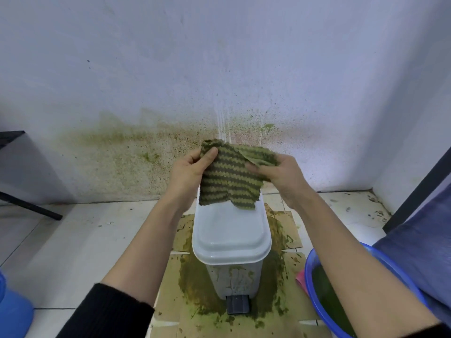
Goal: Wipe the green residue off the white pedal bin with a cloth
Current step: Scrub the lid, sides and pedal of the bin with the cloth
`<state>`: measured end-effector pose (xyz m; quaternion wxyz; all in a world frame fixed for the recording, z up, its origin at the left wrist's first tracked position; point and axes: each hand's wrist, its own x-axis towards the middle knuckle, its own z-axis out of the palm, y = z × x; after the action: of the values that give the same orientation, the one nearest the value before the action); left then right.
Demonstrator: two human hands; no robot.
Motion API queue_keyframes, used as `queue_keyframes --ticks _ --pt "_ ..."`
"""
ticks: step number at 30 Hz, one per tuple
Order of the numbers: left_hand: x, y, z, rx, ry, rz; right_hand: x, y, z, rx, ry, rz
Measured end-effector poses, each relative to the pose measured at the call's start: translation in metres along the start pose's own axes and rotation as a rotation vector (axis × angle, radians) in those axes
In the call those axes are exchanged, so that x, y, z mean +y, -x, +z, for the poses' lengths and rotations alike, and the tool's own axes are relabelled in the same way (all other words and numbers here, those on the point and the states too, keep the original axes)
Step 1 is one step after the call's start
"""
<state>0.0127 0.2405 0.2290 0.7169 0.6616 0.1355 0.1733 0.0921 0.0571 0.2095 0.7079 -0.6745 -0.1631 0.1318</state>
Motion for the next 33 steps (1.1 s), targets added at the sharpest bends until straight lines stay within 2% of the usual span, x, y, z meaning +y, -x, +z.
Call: queue_keyframes --ticks 4,6,9,11,14,18,19,21,22,23,24,25,27,28,29,30,33 --pt "0.021 -0.008 -0.014 -0.064 0.052 0.133 -0.023 -0.008 -0.010 0.006 0.039 -0.180" --pt "0.006 0.006 -0.026 -0.105 -0.088 0.113 -0.012 0.006 -0.014 -0.048 0.139 -0.201" --pt "-0.036 0.036 -0.048 -0.157 -0.334 -0.026 0.025 0.037 -0.020 -0.138 0.272 -0.155" --pt "-0.054 0.054 -0.056 -0.196 -0.407 -0.096 0.046 0.052 -0.024 -0.151 0.282 -0.107" --pt "-0.059 0.064 -0.054 -0.173 -0.371 -0.079 0.061 0.064 -0.019 -0.082 0.202 -0.057" --pt "-0.058 0.045 -0.038 -0.040 -0.296 -0.087 0.063 0.055 -0.008 0.045 0.136 0.015" --pt "-0.060 0.038 -0.033 -0.004 -0.338 -0.082 0.063 0.049 -0.006 0.084 0.197 0.063" --pt "-0.063 0.026 -0.027 0.033 -0.506 -0.082 0.062 0.037 -0.002 0.220 0.502 0.123" --pt "-0.066 0.023 -0.026 0.040 -0.580 -0.086 0.059 0.034 0.003 0.284 0.681 0.047" --pt "-0.068 0.023 -0.025 0.064 -0.607 -0.074 0.054 0.032 0.009 0.280 0.812 -0.124" --pt "-0.070 0.023 -0.025 0.114 -0.589 -0.055 0.051 0.030 0.016 0.159 0.874 -0.324" --pt "-0.073 0.025 -0.025 0.181 -0.537 -0.032 0.046 0.028 0.023 -0.070 0.902 -0.468" --pt "-0.076 0.030 -0.028 0.346 -0.414 -0.002 0.052 0.022 0.035 -0.548 1.072 -0.537" --pt "-0.076 0.032 -0.029 0.417 -0.371 0.014 0.062 0.016 0.036 -0.667 1.201 -0.528" --pt "-0.077 0.034 -0.030 0.463 -0.337 0.038 0.070 0.009 0.034 -0.674 1.280 -0.518" --pt "-0.077 0.035 -0.032 0.472 -0.313 0.063 0.079 -0.001 0.031 -0.611 1.288 -0.480" --pt "-0.081 0.034 -0.029 0.320 -0.353 0.121 0.095 -0.031 0.022 -0.305 1.071 -0.323"
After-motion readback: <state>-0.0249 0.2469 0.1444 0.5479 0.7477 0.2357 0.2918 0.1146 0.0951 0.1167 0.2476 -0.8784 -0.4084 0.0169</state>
